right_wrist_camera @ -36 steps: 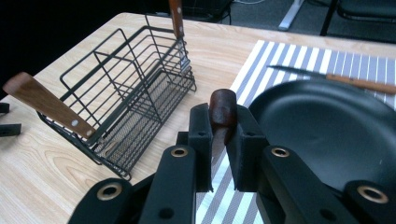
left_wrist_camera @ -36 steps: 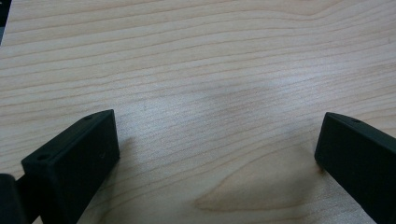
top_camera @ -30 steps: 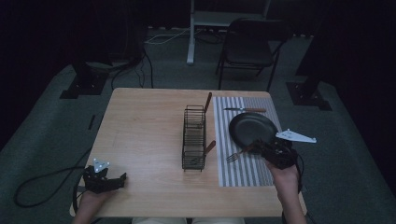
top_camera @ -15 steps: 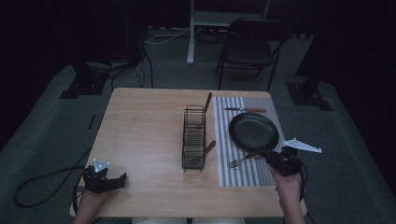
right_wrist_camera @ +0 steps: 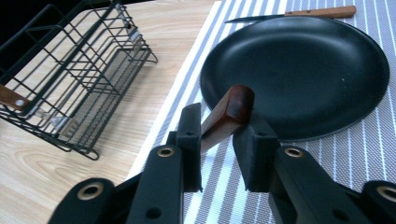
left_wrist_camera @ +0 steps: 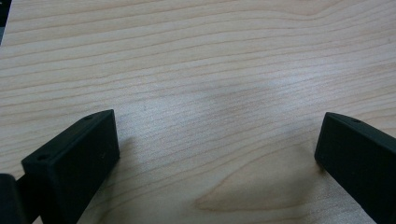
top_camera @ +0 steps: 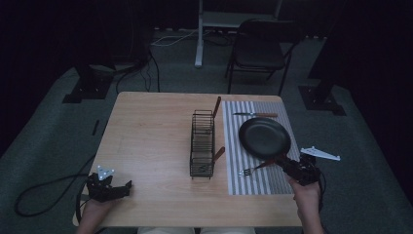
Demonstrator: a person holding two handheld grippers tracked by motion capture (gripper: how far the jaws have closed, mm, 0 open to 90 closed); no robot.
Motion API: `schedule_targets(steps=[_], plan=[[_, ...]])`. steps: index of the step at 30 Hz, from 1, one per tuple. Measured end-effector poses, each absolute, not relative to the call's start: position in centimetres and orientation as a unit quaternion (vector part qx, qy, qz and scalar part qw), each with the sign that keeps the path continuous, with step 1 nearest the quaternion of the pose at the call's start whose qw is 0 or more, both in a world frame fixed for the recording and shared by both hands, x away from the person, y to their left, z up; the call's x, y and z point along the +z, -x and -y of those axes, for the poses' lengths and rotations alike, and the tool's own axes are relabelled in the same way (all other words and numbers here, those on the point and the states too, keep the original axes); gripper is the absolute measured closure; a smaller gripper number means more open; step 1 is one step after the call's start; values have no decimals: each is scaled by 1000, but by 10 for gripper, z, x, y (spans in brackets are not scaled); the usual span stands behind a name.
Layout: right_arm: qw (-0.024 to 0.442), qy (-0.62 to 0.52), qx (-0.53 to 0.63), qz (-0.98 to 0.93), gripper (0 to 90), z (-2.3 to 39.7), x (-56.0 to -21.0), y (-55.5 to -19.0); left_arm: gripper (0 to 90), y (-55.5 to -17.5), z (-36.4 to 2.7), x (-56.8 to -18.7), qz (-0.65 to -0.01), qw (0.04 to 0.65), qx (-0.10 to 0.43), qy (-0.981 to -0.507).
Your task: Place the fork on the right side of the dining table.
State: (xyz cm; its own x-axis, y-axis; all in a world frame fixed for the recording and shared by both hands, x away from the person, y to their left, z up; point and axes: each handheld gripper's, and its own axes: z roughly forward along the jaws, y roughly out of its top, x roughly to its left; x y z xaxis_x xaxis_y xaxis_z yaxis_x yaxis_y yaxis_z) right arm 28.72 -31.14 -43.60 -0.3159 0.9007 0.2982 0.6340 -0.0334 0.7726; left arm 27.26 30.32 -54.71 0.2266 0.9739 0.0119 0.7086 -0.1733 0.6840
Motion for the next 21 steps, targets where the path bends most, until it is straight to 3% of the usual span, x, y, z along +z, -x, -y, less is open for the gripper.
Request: schedule_targets(steps=[10,21], plan=[[139,-579,442,-671,649,328,-454,-288,0,-273,-303,-547,-577,285,233,-730],[132,-575,437,-679,518,338,-474,-291,0,-273,-303,-547,-577,285,233,-730]])
